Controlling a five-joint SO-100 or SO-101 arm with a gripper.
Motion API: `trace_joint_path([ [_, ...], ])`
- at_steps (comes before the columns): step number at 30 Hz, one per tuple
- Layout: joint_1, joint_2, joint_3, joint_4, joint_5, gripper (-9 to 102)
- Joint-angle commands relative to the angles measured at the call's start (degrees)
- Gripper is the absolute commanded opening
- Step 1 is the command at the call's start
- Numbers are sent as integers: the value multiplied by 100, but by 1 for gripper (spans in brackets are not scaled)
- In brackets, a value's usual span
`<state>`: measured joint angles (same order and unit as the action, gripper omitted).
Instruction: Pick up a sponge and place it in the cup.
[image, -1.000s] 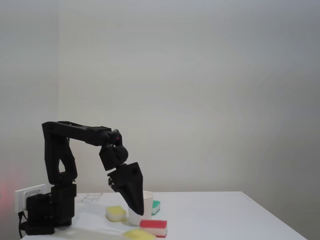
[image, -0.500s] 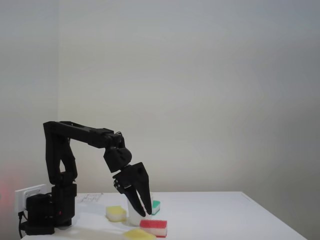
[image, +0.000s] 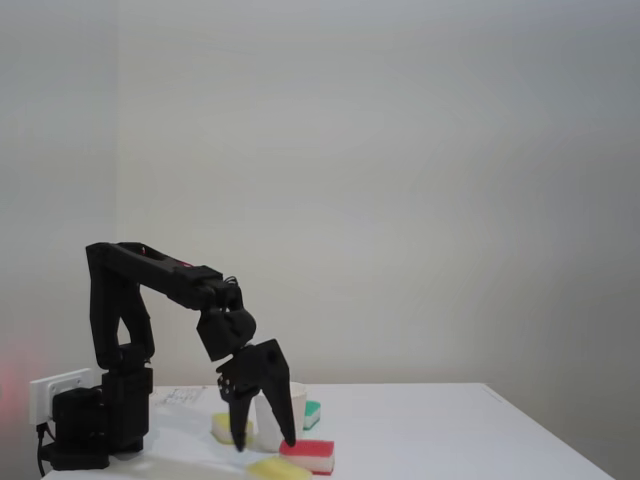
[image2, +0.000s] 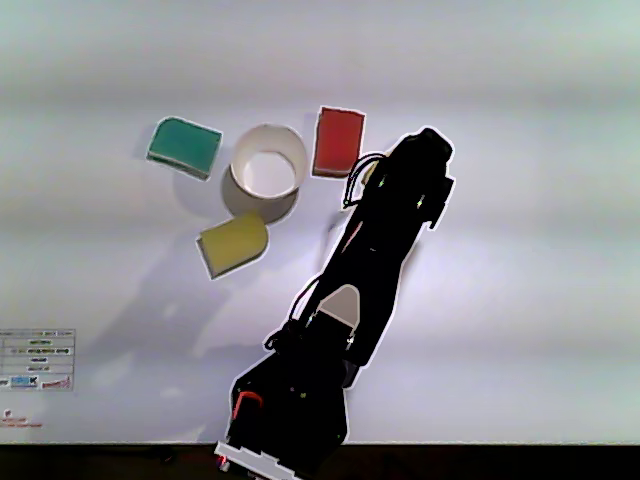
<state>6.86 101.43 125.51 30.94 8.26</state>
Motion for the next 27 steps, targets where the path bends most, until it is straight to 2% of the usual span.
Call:
trace_joint_path([
  [1, 158, 185, 132, -211, -26, 48],
  [9, 176, -466, -44, -721, 18, 48],
  [27, 44, -1793, -1362, -598, 334, 47],
])
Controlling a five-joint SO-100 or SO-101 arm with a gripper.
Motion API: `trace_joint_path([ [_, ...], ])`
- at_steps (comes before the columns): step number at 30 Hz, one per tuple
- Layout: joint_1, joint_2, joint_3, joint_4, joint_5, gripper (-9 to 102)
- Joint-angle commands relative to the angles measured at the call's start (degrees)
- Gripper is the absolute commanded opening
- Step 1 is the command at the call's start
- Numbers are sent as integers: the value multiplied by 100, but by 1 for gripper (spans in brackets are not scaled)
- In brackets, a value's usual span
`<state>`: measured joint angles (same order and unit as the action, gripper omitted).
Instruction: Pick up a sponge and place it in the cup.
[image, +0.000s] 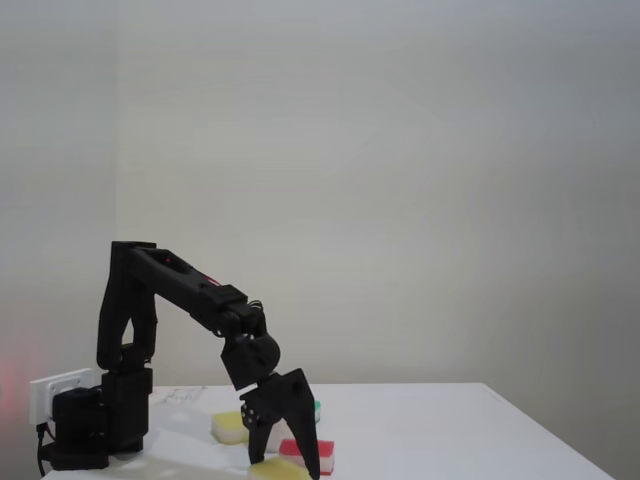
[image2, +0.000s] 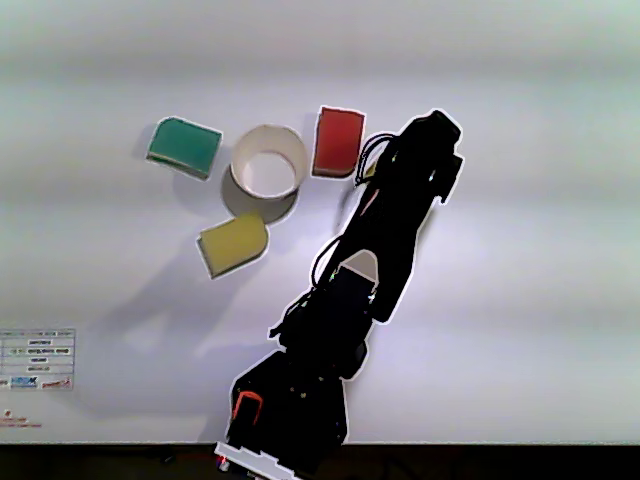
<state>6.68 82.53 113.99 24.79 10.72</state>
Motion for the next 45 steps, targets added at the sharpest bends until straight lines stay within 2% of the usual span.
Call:
trace_joint_path([
  [1, 53, 97, -220, 9, 114, 46],
  [12, 35, -53, -9, -246, 229, 33],
  [22, 44, -264, 79, -519, 422, 8],
  [27, 18, -281, 114, -519, 554, 2],
  [40, 70, -264, 158, -501, 475, 0],
  [45, 35, -79, 18, -88, 571, 0],
])
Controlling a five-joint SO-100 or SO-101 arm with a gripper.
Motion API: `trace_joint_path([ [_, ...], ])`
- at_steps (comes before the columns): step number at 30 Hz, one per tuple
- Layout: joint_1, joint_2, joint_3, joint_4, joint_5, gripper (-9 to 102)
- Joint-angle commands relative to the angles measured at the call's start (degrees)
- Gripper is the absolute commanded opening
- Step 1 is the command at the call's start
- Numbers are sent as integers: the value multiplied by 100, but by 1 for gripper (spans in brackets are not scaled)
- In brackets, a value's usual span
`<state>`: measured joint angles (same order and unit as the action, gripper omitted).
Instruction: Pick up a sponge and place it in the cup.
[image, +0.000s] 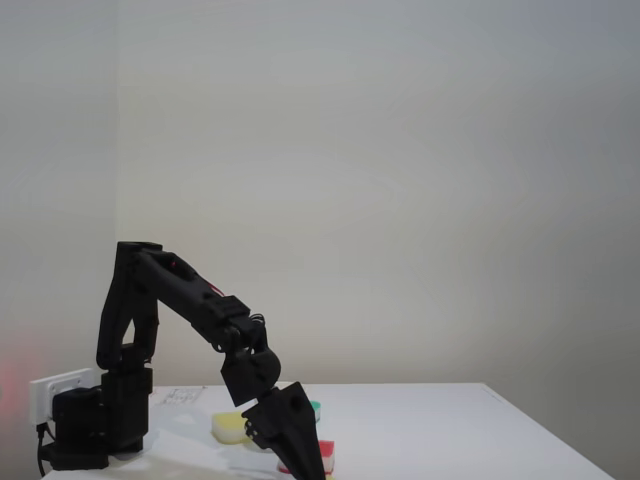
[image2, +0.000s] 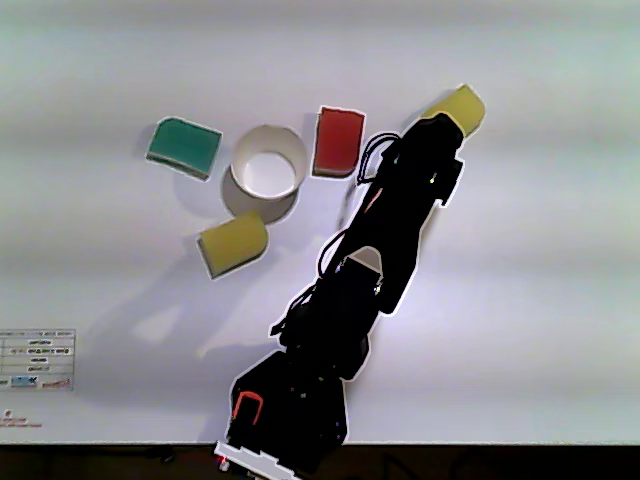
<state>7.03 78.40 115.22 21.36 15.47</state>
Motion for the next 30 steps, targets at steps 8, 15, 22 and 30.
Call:
trace_joint_path([
  [8, -149, 668, -694, 1318, 149, 0],
  [15, -308, 905, -1644, 2505, 149, 0],
  [22, -475, 1116, -2522, 3375, 26, 0],
  [30, -905, 1688, -3252, 4236, 26, 0],
])
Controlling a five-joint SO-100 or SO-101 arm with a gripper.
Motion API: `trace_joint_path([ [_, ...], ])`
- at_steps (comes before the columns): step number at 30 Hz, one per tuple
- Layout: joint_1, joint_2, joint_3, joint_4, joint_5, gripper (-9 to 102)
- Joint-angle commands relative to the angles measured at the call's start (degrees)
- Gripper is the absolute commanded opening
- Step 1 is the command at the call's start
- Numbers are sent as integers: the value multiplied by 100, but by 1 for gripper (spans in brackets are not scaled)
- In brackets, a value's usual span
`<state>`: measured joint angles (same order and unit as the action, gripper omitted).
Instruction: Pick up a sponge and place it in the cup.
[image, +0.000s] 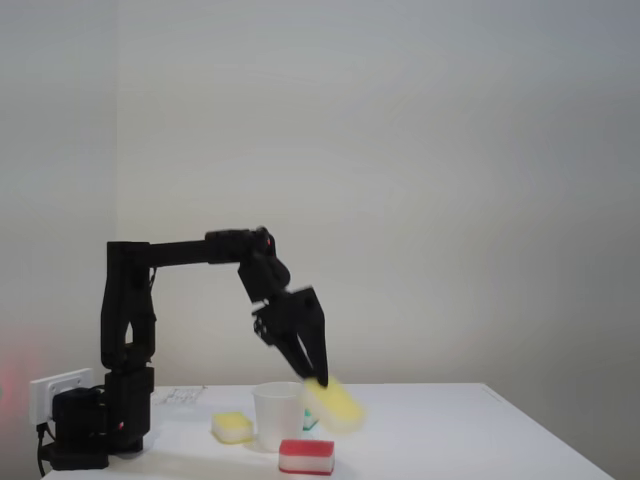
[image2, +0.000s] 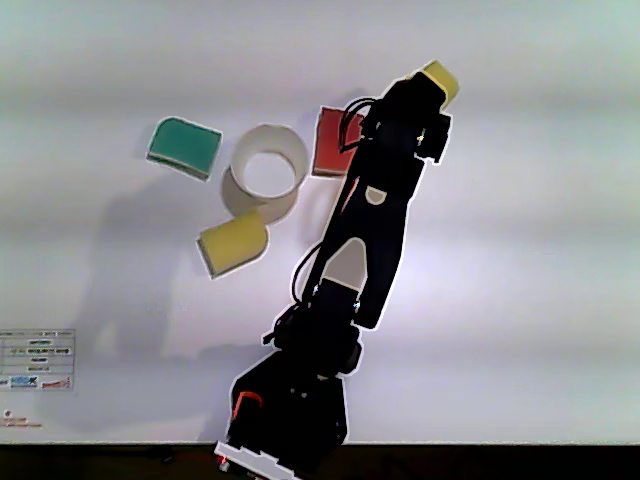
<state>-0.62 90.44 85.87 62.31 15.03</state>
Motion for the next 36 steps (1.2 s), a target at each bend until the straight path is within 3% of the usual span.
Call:
trace_joint_path([
  [1, -211, 580, -360, 193, 53, 0],
  [13, -1362, 1978, -422, 1063, 18, 0],
  [20, -2118, 2927, 369, 1397, 325, 0],
  [36, -2663, 3876, 1617, 1898, 659, 0],
])
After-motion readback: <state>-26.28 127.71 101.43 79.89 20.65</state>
